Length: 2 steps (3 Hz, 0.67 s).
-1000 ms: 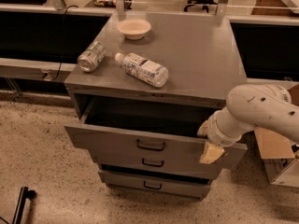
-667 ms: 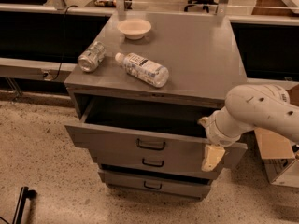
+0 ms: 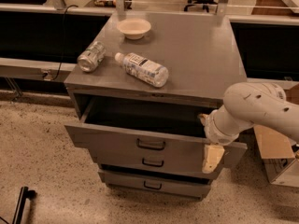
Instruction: Open top drawer
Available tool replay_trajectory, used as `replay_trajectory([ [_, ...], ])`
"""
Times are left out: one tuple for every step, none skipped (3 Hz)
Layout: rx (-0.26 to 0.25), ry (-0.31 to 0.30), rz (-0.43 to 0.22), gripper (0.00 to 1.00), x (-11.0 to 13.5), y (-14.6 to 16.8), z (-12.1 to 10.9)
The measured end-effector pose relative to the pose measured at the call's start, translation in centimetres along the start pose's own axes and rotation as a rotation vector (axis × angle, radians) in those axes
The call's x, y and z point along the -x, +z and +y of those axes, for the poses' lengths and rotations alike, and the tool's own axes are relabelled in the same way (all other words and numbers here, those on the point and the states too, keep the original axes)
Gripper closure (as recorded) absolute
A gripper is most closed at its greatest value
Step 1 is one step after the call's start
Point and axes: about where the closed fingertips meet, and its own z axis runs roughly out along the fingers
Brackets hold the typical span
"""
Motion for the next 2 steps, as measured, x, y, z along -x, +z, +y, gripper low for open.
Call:
replay_trajectory([
  [0.085,0.013,-0.004,0.19,0.1,1.2,1.8],
  [0.177,0.005,-0.018,0.36,0.8,1.5,3.3],
])
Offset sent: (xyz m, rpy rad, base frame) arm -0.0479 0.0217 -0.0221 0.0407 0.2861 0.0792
